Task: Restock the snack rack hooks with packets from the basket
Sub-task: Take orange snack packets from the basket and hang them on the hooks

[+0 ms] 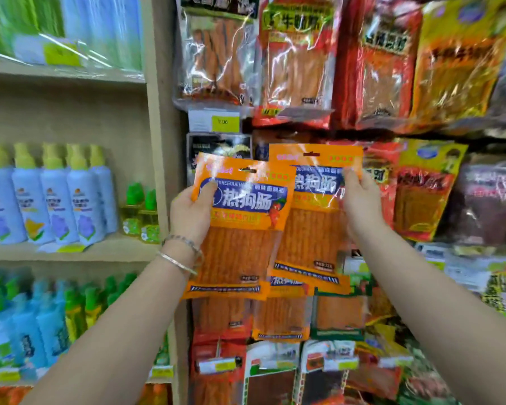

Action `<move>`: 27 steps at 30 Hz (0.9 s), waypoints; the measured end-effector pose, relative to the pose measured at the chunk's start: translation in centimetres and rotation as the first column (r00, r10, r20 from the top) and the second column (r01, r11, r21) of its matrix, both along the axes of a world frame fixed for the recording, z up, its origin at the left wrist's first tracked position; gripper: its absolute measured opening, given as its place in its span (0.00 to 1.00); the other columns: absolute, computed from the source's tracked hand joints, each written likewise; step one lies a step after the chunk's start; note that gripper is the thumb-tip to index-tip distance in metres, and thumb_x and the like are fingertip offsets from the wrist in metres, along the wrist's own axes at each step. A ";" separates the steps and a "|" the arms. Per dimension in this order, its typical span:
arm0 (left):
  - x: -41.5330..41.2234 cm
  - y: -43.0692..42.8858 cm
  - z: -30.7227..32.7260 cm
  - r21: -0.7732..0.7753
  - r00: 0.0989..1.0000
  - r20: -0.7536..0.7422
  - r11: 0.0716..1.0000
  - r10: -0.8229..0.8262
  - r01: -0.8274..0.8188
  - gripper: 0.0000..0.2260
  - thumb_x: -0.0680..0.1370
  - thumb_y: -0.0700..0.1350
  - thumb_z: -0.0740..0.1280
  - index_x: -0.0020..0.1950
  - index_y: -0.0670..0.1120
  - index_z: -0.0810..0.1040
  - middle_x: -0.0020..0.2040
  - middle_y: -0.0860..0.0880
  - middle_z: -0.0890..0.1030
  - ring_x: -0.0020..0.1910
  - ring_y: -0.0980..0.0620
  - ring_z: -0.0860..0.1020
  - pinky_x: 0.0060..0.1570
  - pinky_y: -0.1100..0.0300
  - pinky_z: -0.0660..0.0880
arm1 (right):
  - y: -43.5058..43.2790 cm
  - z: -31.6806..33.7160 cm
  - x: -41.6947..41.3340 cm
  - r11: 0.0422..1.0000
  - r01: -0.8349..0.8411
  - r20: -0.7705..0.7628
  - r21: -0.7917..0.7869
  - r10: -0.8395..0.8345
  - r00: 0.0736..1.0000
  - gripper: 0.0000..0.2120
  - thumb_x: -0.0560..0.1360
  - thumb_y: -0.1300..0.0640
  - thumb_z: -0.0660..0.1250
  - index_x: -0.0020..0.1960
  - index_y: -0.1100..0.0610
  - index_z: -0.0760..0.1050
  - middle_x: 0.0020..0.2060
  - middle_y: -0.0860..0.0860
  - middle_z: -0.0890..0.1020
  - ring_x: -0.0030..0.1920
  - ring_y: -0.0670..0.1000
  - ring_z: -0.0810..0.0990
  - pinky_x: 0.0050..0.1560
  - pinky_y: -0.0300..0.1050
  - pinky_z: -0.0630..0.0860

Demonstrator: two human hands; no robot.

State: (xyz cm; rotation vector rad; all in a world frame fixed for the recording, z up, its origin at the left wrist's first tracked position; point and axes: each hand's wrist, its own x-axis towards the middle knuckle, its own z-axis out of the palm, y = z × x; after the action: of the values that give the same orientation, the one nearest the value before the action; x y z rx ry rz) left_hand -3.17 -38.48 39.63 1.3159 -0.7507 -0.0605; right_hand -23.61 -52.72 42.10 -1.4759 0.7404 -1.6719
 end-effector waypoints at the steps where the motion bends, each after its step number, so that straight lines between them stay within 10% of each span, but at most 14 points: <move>1: 0.4 -0.8 0.3 -0.005 1.000 0.002 1.000 -0.002 0.002 0.15 0.76 0.52 0.66 0.37 0.42 0.76 0.32 0.45 0.73 0.31 0.52 0.70 0.27 0.62 0.64 | -0.9 0.8 0.6 1.000 -0.013 0.000 0.008 0.013 1.000 0.11 0.79 0.55 0.59 0.38 0.52 0.72 0.33 0.46 0.75 0.32 0.42 0.72 0.31 0.35 0.67; 19: 2.4 -8.3 2.7 0.021 0.985 -0.024 0.985 -0.172 0.172 0.12 0.76 0.55 0.65 0.46 0.46 0.73 0.42 0.39 0.78 0.41 0.45 0.75 0.47 0.43 0.75 | -10.6 3.0 5.8 0.996 0.017 -0.185 -0.084 -0.032 0.982 0.11 0.77 0.56 0.62 0.37 0.54 0.71 0.32 0.48 0.74 0.33 0.47 0.71 0.29 0.32 0.65; 23: 1.9 -8.9 2.3 -0.001 0.981 -0.036 0.982 -0.190 0.190 0.14 0.73 0.57 0.66 0.46 0.46 0.73 0.42 0.40 0.78 0.41 0.44 0.75 0.44 0.46 0.73 | -10.4 1.2 5.4 0.981 0.047 -0.128 -0.189 -0.072 0.989 0.14 0.75 0.56 0.67 0.59 0.57 0.72 0.49 0.45 0.76 0.46 0.42 0.74 0.48 0.31 0.70; 27: 0.9 -9.7 2.4 -0.006 0.976 -0.065 0.978 -0.209 0.210 0.18 0.67 0.61 0.65 0.46 0.47 0.74 0.43 0.39 0.78 0.42 0.41 0.77 0.50 0.40 0.75 | -8.3 -0.6 4.7 0.974 -0.018 -0.007 -0.225 0.017 1.000 0.13 0.73 0.46 0.66 0.55 0.48 0.71 0.51 0.46 0.76 0.46 0.35 0.74 0.46 0.25 0.69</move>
State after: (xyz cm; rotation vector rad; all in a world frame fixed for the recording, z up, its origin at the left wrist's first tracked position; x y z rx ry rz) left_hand -2.29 -48.14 42.02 1.2258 -0.8314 -0.2718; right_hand -18.95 -60.99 41.50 -1.6369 0.5516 -1.7856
